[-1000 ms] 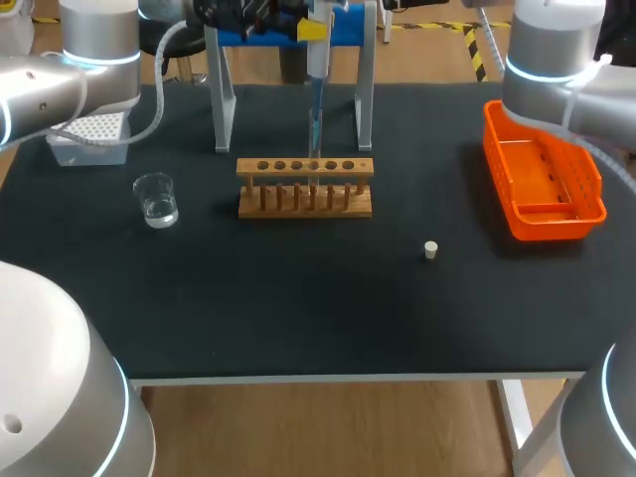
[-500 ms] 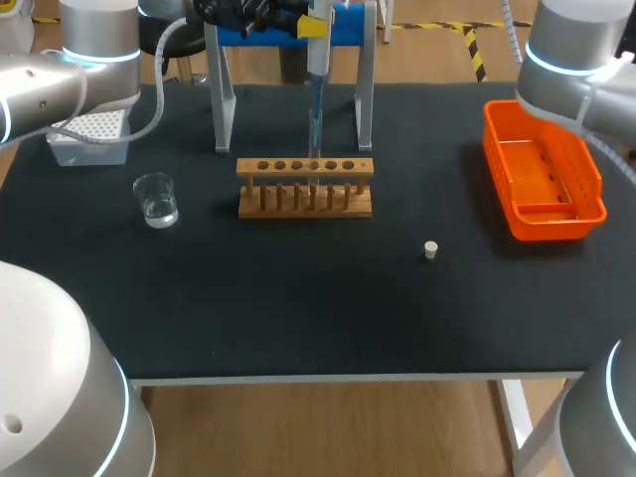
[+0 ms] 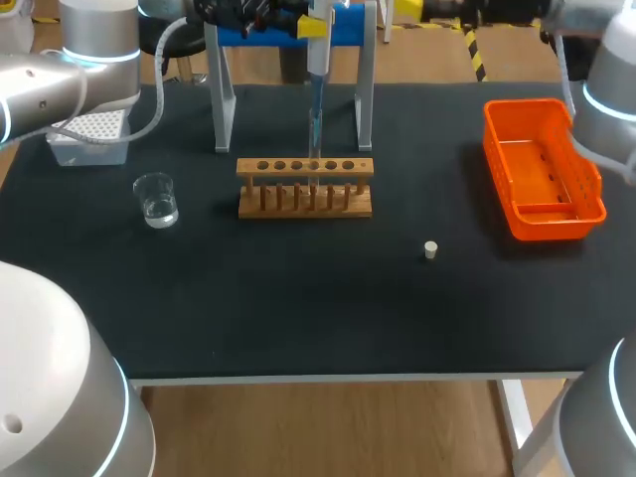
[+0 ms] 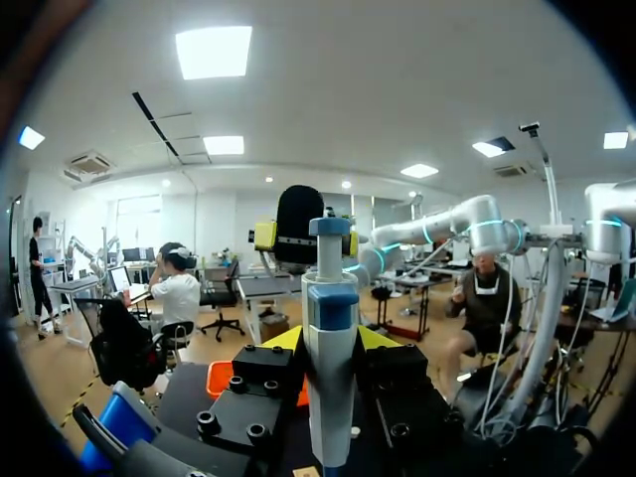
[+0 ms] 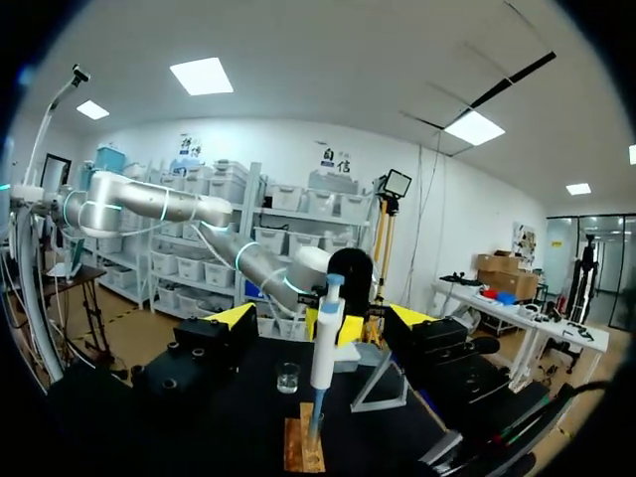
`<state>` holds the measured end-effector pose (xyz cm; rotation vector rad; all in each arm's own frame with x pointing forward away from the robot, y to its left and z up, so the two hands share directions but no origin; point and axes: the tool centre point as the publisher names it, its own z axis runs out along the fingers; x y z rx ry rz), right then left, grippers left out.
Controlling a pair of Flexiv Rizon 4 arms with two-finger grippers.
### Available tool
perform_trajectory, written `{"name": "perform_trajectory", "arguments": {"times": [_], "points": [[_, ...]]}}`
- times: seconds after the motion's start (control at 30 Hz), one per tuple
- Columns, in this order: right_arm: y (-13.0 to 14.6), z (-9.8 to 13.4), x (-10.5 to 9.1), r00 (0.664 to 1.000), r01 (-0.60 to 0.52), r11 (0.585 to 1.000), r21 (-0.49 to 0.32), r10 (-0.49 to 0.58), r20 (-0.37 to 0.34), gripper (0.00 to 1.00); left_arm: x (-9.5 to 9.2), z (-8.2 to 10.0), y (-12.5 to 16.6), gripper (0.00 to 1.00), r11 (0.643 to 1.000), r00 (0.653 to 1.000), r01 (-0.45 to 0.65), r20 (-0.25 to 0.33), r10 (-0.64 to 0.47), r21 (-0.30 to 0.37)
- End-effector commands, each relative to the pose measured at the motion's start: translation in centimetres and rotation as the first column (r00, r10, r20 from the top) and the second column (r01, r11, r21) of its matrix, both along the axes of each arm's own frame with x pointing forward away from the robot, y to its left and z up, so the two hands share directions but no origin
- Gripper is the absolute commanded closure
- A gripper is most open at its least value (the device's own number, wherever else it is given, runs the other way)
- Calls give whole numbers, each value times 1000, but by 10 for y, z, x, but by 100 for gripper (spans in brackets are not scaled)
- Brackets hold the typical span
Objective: Invert the test tube, pick up the pipette, mount the tip to pipette, aspirate from beaker and dispense into the tube, eject the tip, return the pipette, and cap with the stopper.
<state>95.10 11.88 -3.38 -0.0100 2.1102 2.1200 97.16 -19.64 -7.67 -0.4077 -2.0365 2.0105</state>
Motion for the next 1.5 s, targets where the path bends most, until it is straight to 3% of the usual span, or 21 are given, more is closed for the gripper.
{"name": "perform_trajectory", "arguments": {"times": [0.03,0.33,0.7,1.5], "points": [[-14,-33,-5,1000,13,1000,13,-13,-4,0,2,1,1,100,1000,1000,7,0,-7,2],[5,-108,4,997,-16,1000,-16,14,-74,0,2,1,1,100,1000,1000,7,0,-7,2],[46,-174,11,996,-77,987,-142,70,-56,0,2,1,1,100,1000,1000,7,0,-7,2],[99,-223,24,989,-112,964,-243,86,-118,0,2,1,1,100,1000,1000,7,0,-7,2]]}}
